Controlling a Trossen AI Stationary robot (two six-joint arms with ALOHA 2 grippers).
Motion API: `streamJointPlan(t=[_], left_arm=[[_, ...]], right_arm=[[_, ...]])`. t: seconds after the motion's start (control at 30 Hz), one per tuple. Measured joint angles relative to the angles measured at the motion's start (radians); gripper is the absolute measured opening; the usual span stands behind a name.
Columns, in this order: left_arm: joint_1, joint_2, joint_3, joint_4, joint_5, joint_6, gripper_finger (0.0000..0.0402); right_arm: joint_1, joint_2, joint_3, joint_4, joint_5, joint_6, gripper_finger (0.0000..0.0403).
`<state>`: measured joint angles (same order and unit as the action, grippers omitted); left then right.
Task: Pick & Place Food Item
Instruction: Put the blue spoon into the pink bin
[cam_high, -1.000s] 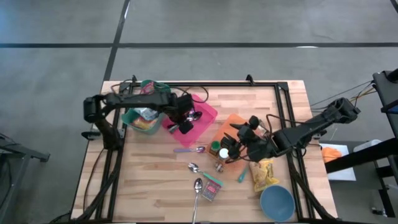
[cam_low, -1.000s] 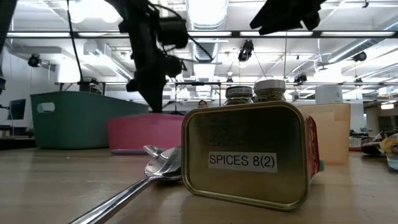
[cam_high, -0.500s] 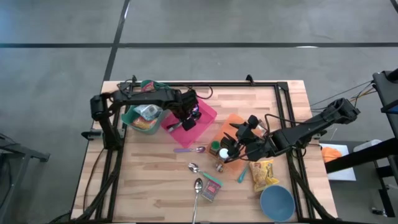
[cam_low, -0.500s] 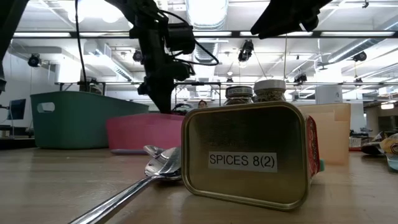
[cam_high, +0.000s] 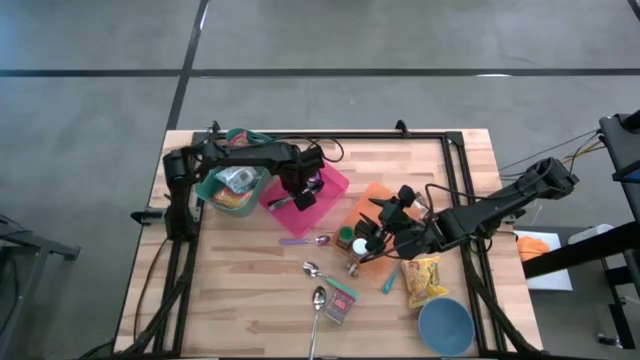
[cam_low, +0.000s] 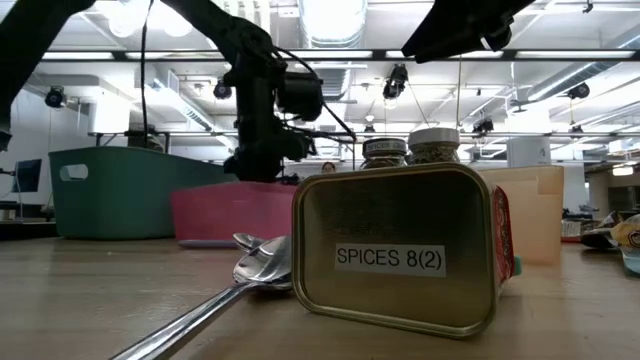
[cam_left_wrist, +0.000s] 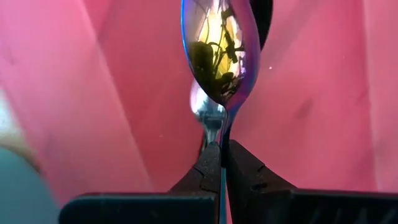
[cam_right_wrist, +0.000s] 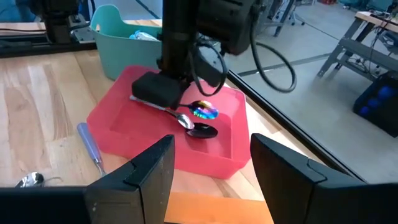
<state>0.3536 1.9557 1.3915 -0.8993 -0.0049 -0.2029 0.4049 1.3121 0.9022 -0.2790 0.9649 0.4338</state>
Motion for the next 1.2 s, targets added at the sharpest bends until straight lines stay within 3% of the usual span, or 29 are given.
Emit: streamJointPlan(t=[1.03,1.2], left_arm=[[-0.001,0.047,0.000,-0.011,0.005,0.065,0.0002],[-0.001,0.047,0.000,-0.011,0.005,0.073,0.0019]], right_arm=[[0.000,0.000,-0.022,0.003,0.003,-0.026,0.0208],[0.000,0.000,-0.022,0.006,0.003,-0.026,0.0208]])
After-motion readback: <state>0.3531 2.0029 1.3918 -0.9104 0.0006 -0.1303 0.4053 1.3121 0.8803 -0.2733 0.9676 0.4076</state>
